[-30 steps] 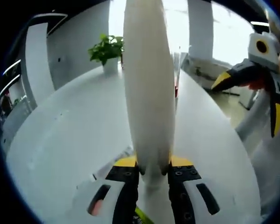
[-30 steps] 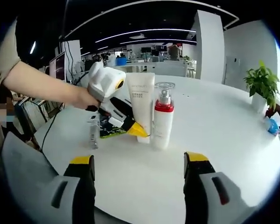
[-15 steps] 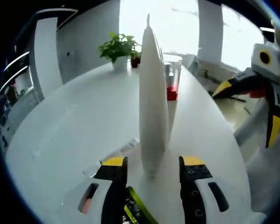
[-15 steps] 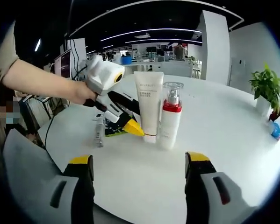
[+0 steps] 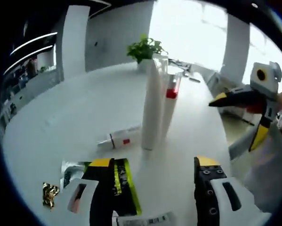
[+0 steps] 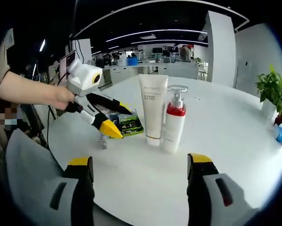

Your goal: Arrange the skincare products in the storage area until every visible bottle or jar stands upright without overlapping.

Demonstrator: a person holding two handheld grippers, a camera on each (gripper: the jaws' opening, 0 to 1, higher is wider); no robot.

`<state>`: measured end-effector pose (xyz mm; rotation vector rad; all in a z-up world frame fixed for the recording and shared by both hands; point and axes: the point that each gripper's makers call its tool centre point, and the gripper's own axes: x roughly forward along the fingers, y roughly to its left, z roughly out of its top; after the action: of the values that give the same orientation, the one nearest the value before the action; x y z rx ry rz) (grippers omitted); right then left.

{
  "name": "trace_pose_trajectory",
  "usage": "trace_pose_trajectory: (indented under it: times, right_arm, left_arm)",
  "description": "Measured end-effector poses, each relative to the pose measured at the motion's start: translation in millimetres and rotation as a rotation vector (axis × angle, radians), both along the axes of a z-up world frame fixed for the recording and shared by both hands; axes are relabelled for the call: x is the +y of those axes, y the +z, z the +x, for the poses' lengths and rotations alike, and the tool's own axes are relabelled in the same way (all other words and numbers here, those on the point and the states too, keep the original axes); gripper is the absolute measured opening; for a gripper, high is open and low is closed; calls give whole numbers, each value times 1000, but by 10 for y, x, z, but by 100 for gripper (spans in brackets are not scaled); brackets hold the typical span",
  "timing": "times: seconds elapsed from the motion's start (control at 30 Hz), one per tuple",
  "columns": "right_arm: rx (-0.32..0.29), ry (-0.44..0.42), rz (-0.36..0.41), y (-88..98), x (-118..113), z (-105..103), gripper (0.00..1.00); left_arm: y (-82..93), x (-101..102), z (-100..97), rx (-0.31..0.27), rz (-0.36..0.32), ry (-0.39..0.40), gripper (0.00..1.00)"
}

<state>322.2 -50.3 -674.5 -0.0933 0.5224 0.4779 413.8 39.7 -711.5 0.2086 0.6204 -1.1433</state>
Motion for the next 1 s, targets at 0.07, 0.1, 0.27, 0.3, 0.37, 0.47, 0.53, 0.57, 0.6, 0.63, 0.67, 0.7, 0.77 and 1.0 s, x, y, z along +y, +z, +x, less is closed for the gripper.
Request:
trace_pose_trajectory:
  times: [0.07, 0.1, 0.27, 0.3, 0.37, 0.47, 0.53, 0.57, 0.6, 0.63, 0.67, 0.7, 0.77, 1.0]
  right_arm:
    - [0, 2, 8, 13, 3, -1, 82]
    - [-2, 1, 15, 29, 2, 1, 82]
    - [-12, 5, 19, 80, 2, -13, 82]
    - [-11, 8, 16, 80, 4, -19, 82]
    - [-11, 15, 17, 79, 10, -37, 82]
    - [-10, 16, 19, 73, 9, -60, 82]
    - [-11, 19, 16, 69, 10, -79, 83]
    - [-11, 21, 16, 70, 9, -91, 83]
    - [-11, 22, 16, 73, 8, -98, 83]
    - [-13, 23, 14, 78, 4, -107, 83]
    - [-13, 24, 13, 79, 3, -111, 84]
    - [-13, 25, 12, 82, -8, -124, 84]
    - [-14, 26, 7, 85, -27, -139, 84]
    - [-11, 23, 5, 73, -100, -225, 85]
  left_arm:
    - [27, 100, -21, 1, -5, 55, 74]
    - [58, 142, -37, -2, -21, 87, 76]
    - [28, 336, -261, 38, -30, 148, 81]
    - [24, 366, -295, 41, -31, 158, 81]
    - [29, 434, -373, 48, -31, 178, 83]
    - [62, 524, -467, 54, -38, 208, 84]
    - [84, 589, -522, 59, -42, 232, 86]
    - [93, 620, -550, 61, -41, 240, 87]
    - [103, 662, -577, 63, -40, 256, 88]
    - [102, 698, -592, 65, -40, 268, 90]
    - [109, 727, -611, 66, -42, 279, 91]
    - [135, 758, -647, 67, -44, 294, 92]
    - [148, 820, -699, 63, -42, 308, 93]
    - [201, 1004, -841, 67, -48, 380, 97]
